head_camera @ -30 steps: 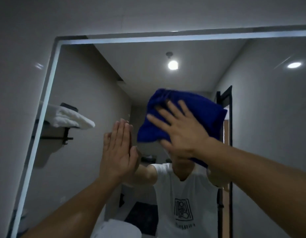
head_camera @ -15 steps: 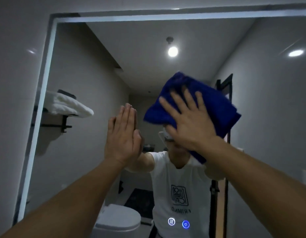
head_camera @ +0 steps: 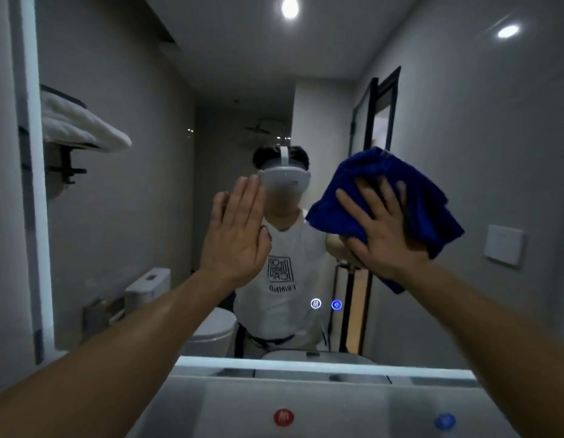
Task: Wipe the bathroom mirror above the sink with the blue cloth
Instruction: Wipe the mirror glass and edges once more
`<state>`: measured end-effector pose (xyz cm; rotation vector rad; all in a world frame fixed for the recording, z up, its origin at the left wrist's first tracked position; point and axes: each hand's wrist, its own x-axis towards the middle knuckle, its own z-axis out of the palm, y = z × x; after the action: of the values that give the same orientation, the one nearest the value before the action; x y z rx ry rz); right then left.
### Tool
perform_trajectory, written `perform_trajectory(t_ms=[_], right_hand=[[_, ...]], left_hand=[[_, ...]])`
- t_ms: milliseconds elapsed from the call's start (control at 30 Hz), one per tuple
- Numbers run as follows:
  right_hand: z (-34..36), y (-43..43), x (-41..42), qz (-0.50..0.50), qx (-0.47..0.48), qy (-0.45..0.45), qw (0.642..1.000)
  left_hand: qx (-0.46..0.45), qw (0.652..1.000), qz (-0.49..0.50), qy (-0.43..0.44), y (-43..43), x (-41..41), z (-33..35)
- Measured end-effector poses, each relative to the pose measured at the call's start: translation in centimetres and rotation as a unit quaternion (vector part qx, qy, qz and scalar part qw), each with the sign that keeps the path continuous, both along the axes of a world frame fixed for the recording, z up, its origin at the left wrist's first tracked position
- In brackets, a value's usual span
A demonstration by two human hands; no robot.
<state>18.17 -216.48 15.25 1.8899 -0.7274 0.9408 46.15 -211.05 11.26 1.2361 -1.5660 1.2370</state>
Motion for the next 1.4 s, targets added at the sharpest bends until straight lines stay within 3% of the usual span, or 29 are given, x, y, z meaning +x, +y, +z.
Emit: perform_trajectory(t_ms=[67, 200, 400, 667, 1033, 1233, 1333, 1400], right_hand=[[-3.2, 0.2, 0.8, -0.031, 0.01, -0.016, 0.999], [-4.5, -0.8, -1.9, 0.007, -0.006, 0.086, 0.996], [-11.5, -1.5, -7.6, -0.011, 0.053, -0.099, 0.994], [-22.4, -0.6, -4.5, 0.002, 0.099, -0.089, 0.991], [-27.7, 1.2, 4.2, 0.062, 0.069, 0.012, 0.996], [-23.9, 2.9, 12.9, 0.153, 0.064, 0.08, 0.983], [-23.4, 2.1, 10.9, 0.214, 0.099, 0.114, 0.965], [-23.7, 1.0, 6.6, 0.191, 0.076, 0.108, 0.973]], left_hand=[[0.012, 1.0, 0.015, 0.0, -0.3, -0.1, -1.4], [0.0, 1.0, 0.031, 0.001, -0.4, 0.0, -1.5], [-0.027, 0.999, 0.036, -0.001, -0.5, -0.2, -1.8], [-0.061, 0.997, 0.042, -0.014, -0.7, -0.4, -2.0], [-0.035, 0.999, 0.04, -0.008, -0.5, -0.4, -1.9], [-0.032, 0.999, 0.038, -0.016, -0.6, 0.0, -1.9], [-0.019, 0.999, 0.035, -0.015, -0.4, 0.1, -1.9], [-0.015, 0.999, 0.035, -0.011, -0.4, 0.0, -1.9]])
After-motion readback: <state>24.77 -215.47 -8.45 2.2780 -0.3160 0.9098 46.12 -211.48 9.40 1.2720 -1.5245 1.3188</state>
